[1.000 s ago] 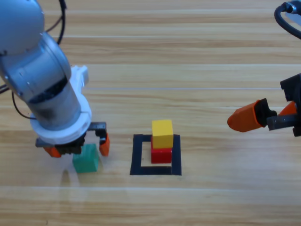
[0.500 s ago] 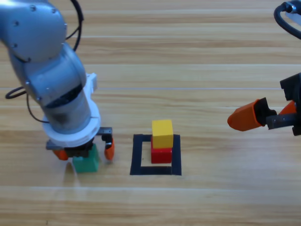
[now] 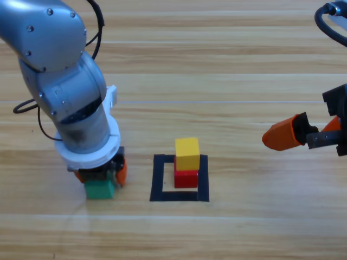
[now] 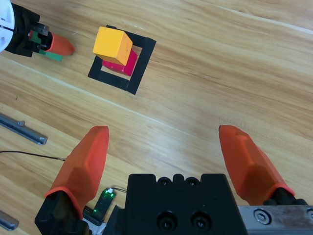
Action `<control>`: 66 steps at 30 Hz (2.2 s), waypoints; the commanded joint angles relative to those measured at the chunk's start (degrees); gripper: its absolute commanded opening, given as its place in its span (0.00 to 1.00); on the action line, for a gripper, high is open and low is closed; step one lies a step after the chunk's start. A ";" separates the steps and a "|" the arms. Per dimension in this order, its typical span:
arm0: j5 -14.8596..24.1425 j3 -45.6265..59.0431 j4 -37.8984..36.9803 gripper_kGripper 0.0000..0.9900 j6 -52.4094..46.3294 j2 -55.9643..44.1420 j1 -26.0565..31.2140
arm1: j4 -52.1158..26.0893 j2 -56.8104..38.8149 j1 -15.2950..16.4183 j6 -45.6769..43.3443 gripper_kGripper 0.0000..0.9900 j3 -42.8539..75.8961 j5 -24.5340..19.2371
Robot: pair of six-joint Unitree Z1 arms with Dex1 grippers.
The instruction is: Stack the blocks in the rectangular block: red at the bottom, yellow in the middle, green on top
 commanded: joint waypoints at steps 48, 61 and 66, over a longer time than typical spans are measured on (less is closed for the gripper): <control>-0.94 -61.81 42.50 0.01 -5.14 19.35 -10.09 | -1.67 2.54 -1.82 0.13 1.00 1.59 0.06; 0.90 -61.11 42.50 0.01 -5.94 21.37 -10.00 | -1.67 2.63 -1.82 0.04 1.00 1.59 0.14; 1.08 -61.11 42.50 0.01 -6.20 21.37 -10.00 | -1.67 2.72 -1.82 0.04 1.00 1.59 0.23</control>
